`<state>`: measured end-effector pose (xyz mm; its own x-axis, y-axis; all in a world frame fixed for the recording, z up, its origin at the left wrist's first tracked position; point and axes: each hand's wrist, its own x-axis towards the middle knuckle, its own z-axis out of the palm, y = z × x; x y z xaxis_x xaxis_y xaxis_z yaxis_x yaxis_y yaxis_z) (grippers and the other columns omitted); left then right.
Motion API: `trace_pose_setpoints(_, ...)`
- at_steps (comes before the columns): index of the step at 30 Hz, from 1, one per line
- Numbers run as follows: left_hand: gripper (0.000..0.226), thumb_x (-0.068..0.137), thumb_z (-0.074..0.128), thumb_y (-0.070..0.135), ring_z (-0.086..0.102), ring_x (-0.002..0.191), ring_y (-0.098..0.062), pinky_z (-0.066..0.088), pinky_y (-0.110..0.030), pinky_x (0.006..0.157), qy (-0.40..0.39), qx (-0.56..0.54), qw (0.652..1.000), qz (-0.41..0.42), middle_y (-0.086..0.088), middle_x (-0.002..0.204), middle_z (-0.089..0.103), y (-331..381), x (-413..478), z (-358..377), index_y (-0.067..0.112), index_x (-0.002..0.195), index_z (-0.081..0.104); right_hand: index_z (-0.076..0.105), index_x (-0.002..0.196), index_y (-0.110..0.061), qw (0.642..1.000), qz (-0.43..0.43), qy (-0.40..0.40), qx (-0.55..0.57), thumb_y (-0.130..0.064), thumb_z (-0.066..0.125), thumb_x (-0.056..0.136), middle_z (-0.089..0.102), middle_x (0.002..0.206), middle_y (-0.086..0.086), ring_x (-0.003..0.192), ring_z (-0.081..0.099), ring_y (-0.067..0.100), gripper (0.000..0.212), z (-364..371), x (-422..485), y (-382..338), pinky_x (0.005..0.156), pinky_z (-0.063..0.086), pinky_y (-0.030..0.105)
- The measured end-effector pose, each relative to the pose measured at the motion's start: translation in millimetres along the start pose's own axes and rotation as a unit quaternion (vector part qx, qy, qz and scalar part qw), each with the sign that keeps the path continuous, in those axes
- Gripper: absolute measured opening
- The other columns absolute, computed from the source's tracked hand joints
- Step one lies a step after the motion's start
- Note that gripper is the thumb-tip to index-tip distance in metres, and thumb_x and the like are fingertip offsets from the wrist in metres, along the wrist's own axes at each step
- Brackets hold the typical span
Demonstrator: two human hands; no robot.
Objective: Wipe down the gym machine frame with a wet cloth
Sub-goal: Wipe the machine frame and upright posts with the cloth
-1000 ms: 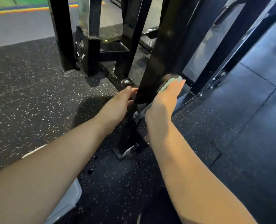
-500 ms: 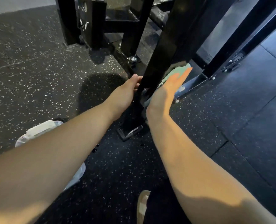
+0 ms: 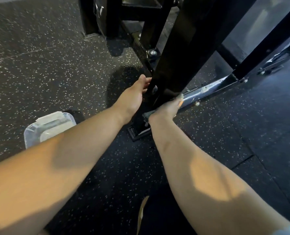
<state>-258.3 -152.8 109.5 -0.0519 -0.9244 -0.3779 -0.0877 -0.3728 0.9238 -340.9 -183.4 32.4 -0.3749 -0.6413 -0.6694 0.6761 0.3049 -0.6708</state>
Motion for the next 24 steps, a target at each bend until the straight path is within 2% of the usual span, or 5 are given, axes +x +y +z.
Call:
trace_pose_setpoints(9, 0.039, 0.102, 0.023, 0.046, 0.047, 0.122, -0.005, 0.027, -0.042, 0.114, 0.011, 0.000, 1.000, -0.013, 0.015, 0.115, 0.059, -1.6, 0.1, -1.7, 0.037, 0.116, 0.058, 0.015, 0.150, -0.038, 0.999, -0.007, -0.016, -0.027, -0.053, 0.025, 0.097, 0.016, 0.157, -0.009, 0.141, 0.026, 0.021, 0.055, 9.8, -15.8, -17.9, 0.115, 0.022, 0.043)
trace_pose_setpoints(15, 0.035, 0.102, 0.024, 0.044, 0.049, 0.119, -0.005, 0.033, -0.037, 0.110, -0.044, -0.023, 0.999, 0.020, 0.023, 0.107, 0.058, -12.8, 5.5, -7.4, 0.046, 0.098, 0.058, 0.062, 0.122, -0.023, 0.997, 0.069, 0.016, -0.040, -0.053, 0.044, 0.089, 0.062, 0.123, 0.011, 0.108, 0.060, 0.032, 0.048, -7.0, -4.3, -4.7, 0.097, 0.046, 0.049)
trace_pose_setpoints(19, 0.040, 0.103, 0.024, 0.040, 0.051, 0.115, -0.005, 0.040, -0.011, 0.087, -0.048, -0.019, 0.998, 0.026, 0.013, 0.109, 0.062, -23.5, 14.3, -17.0, 0.026, 0.116, 0.059, 0.053, 0.129, -0.032, 0.996, -0.040, 0.072, -0.040, -0.083, 0.031, 0.054, 0.055, 0.133, -0.001, 0.116, 0.054, 0.025, 0.093, 13.3, 14.1, -4.7, 0.104, 0.039, 0.046)
trace_pose_setpoints(22, 0.049, 0.103, 0.020, 0.043, 0.044, 0.129, -0.012, 0.034, -0.027, 0.098, -0.096, 0.005, 0.995, 0.012, 0.002, 0.136, 0.052, -39.5, 24.5, -25.7, 0.020, 0.132, 0.051, 0.038, 0.140, -0.039, 0.988, -0.119, 0.047, -0.090, -0.094, 0.031, 0.050, 0.043, 0.144, -0.009, 0.131, 0.043, 0.019, 0.106, 3.8, 32.2, 10.1, 0.112, 0.029, 0.047)
trace_pose_setpoints(24, 0.052, 0.103, 0.015, 0.042, 0.033, 0.137, -0.012, 0.024, -0.037, 0.110, -0.153, -0.016, 0.988, 0.011, 0.004, 0.147, 0.041, -45.6, 28.8, -28.6, 0.021, 0.142, 0.041, 0.047, 0.137, -0.027, 0.993, -0.066, 0.033, -0.092, -0.075, 0.031, 0.081, 0.051, 0.136, 0.004, 0.130, 0.045, 0.024, 0.075, 15.7, -49.2, -9.2, 0.109, 0.033, 0.046)
